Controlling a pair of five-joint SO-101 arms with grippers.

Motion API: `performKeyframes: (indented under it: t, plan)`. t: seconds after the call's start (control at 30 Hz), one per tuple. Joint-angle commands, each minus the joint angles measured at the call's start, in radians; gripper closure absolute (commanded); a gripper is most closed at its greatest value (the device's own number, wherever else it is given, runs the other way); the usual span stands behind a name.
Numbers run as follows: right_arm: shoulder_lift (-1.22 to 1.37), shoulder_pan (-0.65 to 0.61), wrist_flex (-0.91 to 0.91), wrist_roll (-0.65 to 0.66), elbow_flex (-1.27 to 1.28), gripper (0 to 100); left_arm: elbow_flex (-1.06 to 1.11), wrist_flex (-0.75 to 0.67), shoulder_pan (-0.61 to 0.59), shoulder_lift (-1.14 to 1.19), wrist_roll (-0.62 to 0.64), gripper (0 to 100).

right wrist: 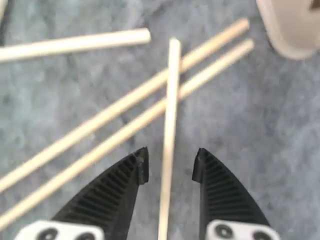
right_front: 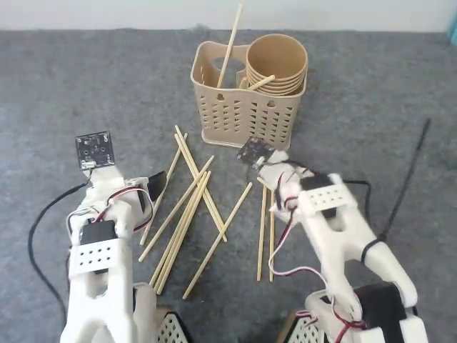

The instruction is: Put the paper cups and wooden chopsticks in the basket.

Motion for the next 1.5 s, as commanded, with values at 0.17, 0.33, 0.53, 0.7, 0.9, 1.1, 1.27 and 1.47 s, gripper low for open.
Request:
performKeyframes:
  t: [0.17,0.33,0.53,0.7,0.9,1.1,1.27,1.47]
  plan:
    - [-0.021,-0.015,-0.223,-0.02,0.101,84.6,-0.021,-0.025,-0.006,0.005,-0.049,67]
    - [0.088,0.01,-0.225,-0.02,0.043,84.8,-0.021,-0.025,-0.006,0.005,-0.049,67]
    - [0.183,0.019,-0.111,-0.021,-0.074,86.4,-0.019,-0.023,-0.006,0.005,-0.051,67]
    - [0.183,0.024,-0.102,-0.04,-0.075,99.6,-0.019,-0.023,-0.006,0.005,-0.051,67]
    - [0.036,0.022,0.027,-0.104,-0.075,99.0,-0.019,-0.026,-0.006,0.005,-0.048,67]
    - [-0.314,0.019,0.189,-0.106,-0.078,99.1,-0.019,-0.028,-0.006,0.005,-0.048,67]
    - [-0.657,0.007,0.205,-0.107,-0.078,99.1,-0.019,-0.029,-0.003,0.005,-0.046,67]
    - [-0.923,-0.096,0.068,-0.287,-0.074,99.1,-0.012,-0.029,0.002,0.005,-0.046,67]
